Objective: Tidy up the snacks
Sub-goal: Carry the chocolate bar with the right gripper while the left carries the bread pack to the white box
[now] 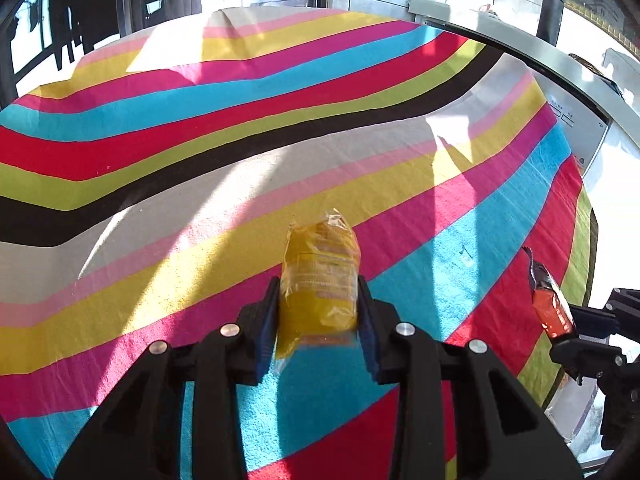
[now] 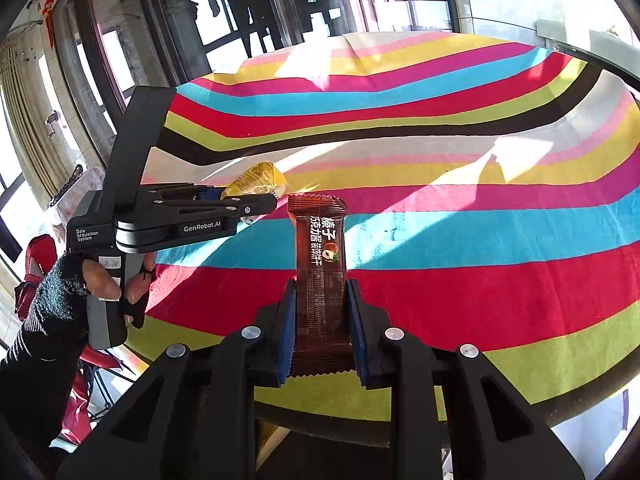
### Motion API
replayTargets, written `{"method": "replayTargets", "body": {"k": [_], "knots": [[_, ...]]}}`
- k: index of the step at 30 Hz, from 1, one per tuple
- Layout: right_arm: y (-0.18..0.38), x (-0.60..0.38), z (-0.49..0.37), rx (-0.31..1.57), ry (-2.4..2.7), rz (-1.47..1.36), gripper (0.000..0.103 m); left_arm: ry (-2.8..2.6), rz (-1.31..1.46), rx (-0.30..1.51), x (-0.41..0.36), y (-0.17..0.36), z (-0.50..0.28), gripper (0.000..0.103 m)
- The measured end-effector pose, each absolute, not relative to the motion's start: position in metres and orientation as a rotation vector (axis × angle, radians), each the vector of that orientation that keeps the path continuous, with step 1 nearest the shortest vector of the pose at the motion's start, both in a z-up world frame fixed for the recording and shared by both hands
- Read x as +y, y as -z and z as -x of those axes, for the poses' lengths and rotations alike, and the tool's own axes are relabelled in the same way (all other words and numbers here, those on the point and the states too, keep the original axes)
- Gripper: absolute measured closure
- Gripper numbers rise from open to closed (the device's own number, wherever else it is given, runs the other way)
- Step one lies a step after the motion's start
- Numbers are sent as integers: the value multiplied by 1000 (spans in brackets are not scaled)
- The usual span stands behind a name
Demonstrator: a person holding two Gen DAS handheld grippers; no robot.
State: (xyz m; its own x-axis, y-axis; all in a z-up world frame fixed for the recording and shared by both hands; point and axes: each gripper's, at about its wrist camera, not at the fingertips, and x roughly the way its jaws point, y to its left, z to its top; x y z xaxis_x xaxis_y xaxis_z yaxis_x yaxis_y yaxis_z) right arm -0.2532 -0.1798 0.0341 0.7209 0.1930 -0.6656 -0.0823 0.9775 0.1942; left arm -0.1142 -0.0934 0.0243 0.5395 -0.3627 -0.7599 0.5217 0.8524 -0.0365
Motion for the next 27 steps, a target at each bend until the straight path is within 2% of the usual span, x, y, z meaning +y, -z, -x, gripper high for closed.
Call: {"method": "replayTargets", "body": {"k": [9,27], "knots": [[-33,-193,273,740,-118,-139,78,570,-274,822,-125,-22,164,67],[-24,-220,315,712,-44,-161,78,590,-340,754,-145,-39,214,67]]}}
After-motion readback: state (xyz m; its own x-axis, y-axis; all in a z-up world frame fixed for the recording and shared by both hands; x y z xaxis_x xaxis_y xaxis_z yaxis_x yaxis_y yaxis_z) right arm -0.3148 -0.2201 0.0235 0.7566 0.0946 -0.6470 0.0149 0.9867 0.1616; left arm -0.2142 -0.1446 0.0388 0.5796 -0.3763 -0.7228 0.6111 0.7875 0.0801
